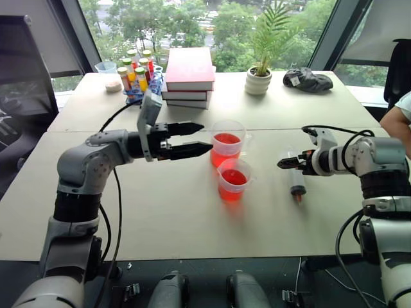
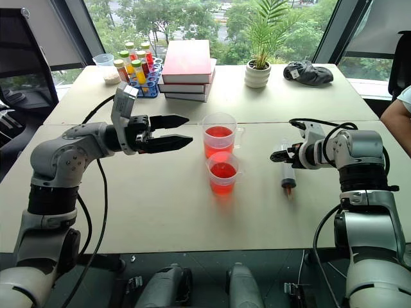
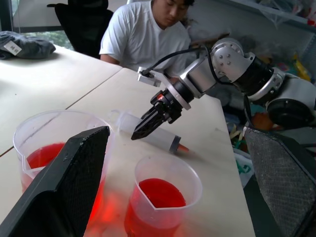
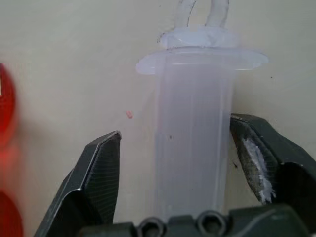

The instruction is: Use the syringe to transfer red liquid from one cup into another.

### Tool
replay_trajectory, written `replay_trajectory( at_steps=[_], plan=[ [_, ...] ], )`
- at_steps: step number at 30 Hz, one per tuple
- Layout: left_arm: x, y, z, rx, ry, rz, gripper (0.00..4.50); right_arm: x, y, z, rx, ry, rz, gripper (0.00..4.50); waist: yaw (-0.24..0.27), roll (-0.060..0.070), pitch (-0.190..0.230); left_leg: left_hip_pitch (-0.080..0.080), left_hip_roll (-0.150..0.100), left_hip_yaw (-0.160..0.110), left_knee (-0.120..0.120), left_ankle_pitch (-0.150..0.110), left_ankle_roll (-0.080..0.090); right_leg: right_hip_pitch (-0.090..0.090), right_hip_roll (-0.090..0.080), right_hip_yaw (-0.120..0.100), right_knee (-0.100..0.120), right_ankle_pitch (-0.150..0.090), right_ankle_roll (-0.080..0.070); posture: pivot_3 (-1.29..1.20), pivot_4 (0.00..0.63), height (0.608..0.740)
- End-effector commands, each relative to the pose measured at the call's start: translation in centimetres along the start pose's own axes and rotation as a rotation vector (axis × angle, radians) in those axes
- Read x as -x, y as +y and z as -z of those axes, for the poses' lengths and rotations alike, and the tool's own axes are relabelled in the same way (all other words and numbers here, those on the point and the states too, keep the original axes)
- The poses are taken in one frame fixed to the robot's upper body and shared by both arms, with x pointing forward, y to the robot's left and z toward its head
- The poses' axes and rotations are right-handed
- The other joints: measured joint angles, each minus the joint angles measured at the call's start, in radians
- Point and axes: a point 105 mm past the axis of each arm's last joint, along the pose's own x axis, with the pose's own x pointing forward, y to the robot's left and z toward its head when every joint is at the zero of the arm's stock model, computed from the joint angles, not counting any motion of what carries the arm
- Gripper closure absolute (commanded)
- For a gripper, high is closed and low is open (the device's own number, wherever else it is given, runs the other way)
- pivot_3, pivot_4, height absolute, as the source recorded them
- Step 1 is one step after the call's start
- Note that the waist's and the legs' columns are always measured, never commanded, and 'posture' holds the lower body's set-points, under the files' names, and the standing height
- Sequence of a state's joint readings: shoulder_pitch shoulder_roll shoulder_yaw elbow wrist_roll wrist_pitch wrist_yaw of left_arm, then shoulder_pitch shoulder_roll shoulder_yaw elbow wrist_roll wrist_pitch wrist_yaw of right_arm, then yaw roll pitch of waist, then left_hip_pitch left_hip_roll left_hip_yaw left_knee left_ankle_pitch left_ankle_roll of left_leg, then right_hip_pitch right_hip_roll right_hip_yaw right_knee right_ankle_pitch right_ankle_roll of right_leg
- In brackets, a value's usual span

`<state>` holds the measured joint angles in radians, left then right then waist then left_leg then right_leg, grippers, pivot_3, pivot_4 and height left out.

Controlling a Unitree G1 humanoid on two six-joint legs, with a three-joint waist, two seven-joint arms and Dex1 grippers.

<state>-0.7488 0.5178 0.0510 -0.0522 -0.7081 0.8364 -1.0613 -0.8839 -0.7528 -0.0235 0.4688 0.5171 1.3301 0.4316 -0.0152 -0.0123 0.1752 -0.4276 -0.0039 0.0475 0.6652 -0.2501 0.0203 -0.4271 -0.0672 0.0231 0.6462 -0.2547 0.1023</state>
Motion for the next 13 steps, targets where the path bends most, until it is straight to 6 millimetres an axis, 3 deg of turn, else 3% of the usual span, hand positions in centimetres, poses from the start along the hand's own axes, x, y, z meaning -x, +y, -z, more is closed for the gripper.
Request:
replay_trajectory(
  at_steps=[1,7,10,13],
  plan=[
    [0.0,-0.6,-0.4,-0.055,0.017,0.012,0.0,3.0,0.1,-1.9,0.098,-0.1,-0.003,0.02,0.002,0.0,0.0,0.0,0.0,0.0,0.0,0.0,0.0,0.0,0.0,0.0,0.0,0.0,0.0,0.0,0.15,0.74],
    [0.7,-0.3,0.3,-0.083,0.069,0.0,0.0,9.9,3.4,-2.5,0.324,-0.259,-0.15,0.02,0.004,0.0,0.0,-0.001,0.0,-0.001,0.0,0.0,0.0,0.0,0.0,0.0,-0.001,0.0,0.0,0.0,0.15,0.74],
    [1.1,-0.3,0.6,-0.089,0.094,-0.003,0.0,13.2,5.2,-0.8,0.448,-0.285,-0.232,0.02,0.004,0.0,0.0,0.0,0.001,-0.001,0.0,0.0,0.0,0.0,0.0,0.0,-0.001,0.0,0.0,0.0,0.15,0.74],
    [1.7,-0.2,0.7,-0.081,0.106,-0.023,0.0,15.2,6.2,1.4,0.512,-0.269,-0.277,0.02,0.004,0.0,0.0,0.0,0.001,-0.001,0.0,0.0,0.0,0.0,0.0,0.0,-0.001,0.0,0.0,0.0,0.15,0.74]
  ],
)
